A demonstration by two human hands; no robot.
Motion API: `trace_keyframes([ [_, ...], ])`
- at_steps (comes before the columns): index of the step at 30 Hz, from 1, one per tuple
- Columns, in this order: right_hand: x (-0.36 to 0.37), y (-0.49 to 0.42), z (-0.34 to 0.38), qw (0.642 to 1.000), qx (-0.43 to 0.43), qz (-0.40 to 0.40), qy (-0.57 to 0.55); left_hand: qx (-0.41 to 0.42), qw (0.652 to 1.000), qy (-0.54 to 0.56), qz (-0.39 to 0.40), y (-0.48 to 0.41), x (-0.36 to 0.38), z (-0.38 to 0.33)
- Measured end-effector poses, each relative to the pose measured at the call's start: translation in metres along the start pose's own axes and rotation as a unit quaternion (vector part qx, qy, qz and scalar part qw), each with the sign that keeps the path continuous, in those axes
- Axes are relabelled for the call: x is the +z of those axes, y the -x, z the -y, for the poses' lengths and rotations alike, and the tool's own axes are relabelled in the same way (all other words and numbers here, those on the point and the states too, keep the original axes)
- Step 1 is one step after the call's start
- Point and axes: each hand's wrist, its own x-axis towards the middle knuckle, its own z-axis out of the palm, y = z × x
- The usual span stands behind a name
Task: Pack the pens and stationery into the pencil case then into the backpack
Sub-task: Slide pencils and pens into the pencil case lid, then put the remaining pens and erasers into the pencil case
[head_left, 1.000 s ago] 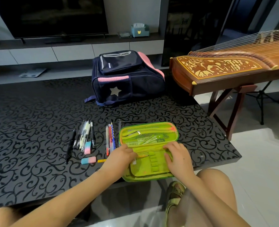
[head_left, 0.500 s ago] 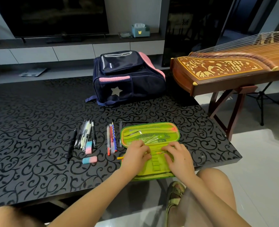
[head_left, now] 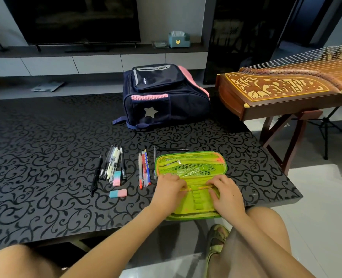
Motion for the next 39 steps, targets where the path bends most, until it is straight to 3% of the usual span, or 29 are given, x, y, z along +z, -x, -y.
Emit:
trace_keyframes([
  [3,-0.002,0.0,0.0,1.0,0.004,-0.003,0.014,-0.098,0.993,0.047,-0.042,0.004,-0.008,0.016],
  [6,-0.003,-0.002,0.005,0.999,0.016,-0.026,0.031,-0.238,0.969,0.026,-0.062,0.003,-0.025,0.046],
  [10,-0.004,-0.005,0.018,0.999,0.006,-0.037,0.029,-0.309,0.948,-0.012,0.069,-0.003,-0.033,0.067],
  [25,-0.006,0.002,0.019,1.0,0.018,-0.012,0.022,-0.293,0.918,-0.116,0.239,-0.05,-0.031,0.067],
  [28,-0.007,0.001,0.018,0.999,0.028,-0.011,0.013,-0.308,0.921,-0.088,0.221,-0.05,-0.035,0.074],
  [32,-0.011,0.002,0.013,0.999,0.033,-0.023,0.01,-0.315,0.941,-0.053,0.116,-0.03,-0.056,0.083],
  [35,-0.013,0.003,0.007,0.999,0.039,-0.021,0.015,-0.24,0.969,-0.019,0.05,0.003,-0.072,0.077],
  [39,-0.012,0.007,0.002,0.999,0.044,-0.008,0.019,-0.043,0.996,-0.059,0.044,0.037,-0.072,0.064],
])
